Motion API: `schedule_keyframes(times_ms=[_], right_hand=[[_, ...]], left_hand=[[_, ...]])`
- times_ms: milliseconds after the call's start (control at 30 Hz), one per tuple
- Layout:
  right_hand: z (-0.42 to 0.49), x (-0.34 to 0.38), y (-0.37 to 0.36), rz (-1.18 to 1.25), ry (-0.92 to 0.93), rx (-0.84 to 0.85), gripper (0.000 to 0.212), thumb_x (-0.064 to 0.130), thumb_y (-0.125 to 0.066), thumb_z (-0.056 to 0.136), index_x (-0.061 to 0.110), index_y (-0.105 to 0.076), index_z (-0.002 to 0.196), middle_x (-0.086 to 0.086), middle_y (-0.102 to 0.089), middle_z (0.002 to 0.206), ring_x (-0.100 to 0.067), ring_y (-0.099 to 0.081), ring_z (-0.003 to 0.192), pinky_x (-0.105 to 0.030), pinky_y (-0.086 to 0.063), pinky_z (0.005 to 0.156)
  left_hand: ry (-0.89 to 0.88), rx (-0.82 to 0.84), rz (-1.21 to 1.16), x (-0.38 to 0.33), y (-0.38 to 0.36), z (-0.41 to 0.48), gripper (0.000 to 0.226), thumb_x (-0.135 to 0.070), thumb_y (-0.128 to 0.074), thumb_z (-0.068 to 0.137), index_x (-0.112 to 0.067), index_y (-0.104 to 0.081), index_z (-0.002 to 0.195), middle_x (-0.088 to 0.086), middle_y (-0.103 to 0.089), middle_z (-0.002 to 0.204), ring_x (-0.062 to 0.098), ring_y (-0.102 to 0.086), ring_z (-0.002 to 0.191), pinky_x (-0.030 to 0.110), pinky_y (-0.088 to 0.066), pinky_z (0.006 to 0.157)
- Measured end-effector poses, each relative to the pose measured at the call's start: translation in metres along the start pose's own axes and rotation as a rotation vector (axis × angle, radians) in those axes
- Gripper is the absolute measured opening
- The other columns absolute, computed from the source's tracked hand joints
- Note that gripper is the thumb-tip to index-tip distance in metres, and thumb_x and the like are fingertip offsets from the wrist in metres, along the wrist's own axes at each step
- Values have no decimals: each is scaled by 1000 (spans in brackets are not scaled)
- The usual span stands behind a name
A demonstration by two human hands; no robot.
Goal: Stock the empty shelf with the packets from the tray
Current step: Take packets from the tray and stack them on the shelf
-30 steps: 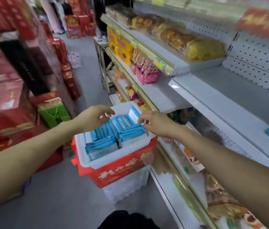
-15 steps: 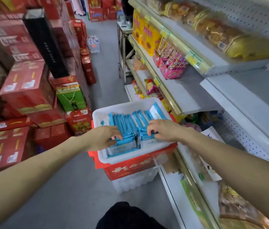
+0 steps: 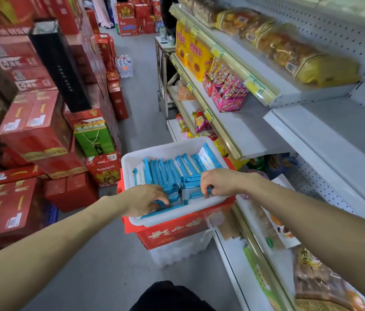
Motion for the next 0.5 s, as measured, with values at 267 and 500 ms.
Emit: schedule_keyframes(times_ms=[267,500], right_hand=[[5,1,-6,-31,-34,80,52,-3,-49,88,33,-77,113,9,-68,122,-11,-57,98,-31,-50,84],[-11,-5,23,80,-74,-87,43,3,-54,95,36,-77,109,11,-65,126,-11,-58,113,-33,-48,99]], left_hand=[[0,39,87,-7,-5,3,42,-11,-55,98,-34,-62,133,-11,-63,136,14,-56,124,33,-43,112],[-33,25,51,-8,27,-9,40,-10,-59,96,-30,-66,130,-12,-65,132,9,-56,119,27,-40,109]])
Point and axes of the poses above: each hand's wrist, its own z-axis towards the middle knuckle, its own y-axis out of the back of the hand, x = y × z, the point moved 10 cm from there along z, towards the middle knuckle
